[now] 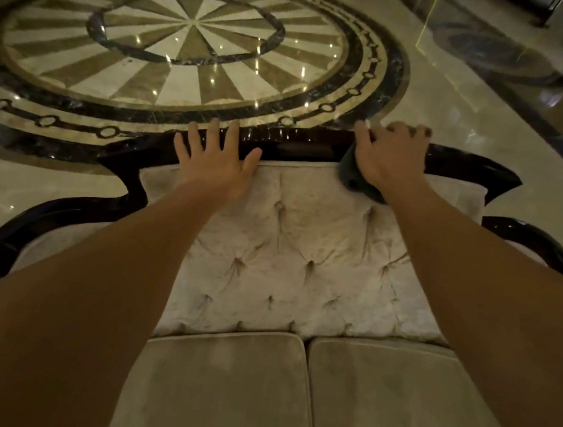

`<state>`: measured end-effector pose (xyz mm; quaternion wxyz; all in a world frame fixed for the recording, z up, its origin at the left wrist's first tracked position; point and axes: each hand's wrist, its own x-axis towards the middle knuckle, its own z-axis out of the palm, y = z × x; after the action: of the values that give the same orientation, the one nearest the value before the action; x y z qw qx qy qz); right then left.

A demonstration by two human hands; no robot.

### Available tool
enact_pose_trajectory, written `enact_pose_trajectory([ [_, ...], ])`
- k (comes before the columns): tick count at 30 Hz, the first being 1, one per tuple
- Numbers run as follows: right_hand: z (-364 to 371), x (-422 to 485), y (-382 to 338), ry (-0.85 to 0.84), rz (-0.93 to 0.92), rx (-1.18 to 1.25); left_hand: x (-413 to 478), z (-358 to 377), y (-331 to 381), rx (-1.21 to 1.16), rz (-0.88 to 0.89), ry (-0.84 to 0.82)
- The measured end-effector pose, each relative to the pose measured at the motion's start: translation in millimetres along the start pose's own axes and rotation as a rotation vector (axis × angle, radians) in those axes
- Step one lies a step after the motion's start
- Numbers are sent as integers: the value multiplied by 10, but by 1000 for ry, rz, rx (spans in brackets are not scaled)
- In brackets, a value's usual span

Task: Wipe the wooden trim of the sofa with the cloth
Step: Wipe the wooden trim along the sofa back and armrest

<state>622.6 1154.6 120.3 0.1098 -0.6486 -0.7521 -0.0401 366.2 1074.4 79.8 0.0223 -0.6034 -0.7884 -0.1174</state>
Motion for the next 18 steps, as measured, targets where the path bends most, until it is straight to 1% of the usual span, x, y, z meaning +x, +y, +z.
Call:
enact_pose_trajectory([
  [1,5,-4,-202,28,-24,21,23,5,2,3,0,1],
  [3,118,-100,-605,91,-144,45,25,48,-3,10,-11,1],
  [5,227,-172,-839,159,-234,62,0,93,-8,29,-8,28],
  [7,213,-163,-788,180,-295,48,-13,114,-31,26,2,46],
  [9,180,-91,-490,201,-358,-46,-15,103,-45,5,26,42],
  [10,159,-43,-290,194,-364,-103,-9,87,-56,-5,31,34],
  [12,119,11,106,125,-242,-143,12,52,-67,-24,33,4],
  [14,88,20,286,71,-131,-123,28,43,-68,-33,36,-19],
  [16,63,-17,106,72,-114,-138,16,47,-61,-35,41,-24],
  [18,87,-126,-260,112,-182,-114,12,54,-42,-52,39,-21],
])
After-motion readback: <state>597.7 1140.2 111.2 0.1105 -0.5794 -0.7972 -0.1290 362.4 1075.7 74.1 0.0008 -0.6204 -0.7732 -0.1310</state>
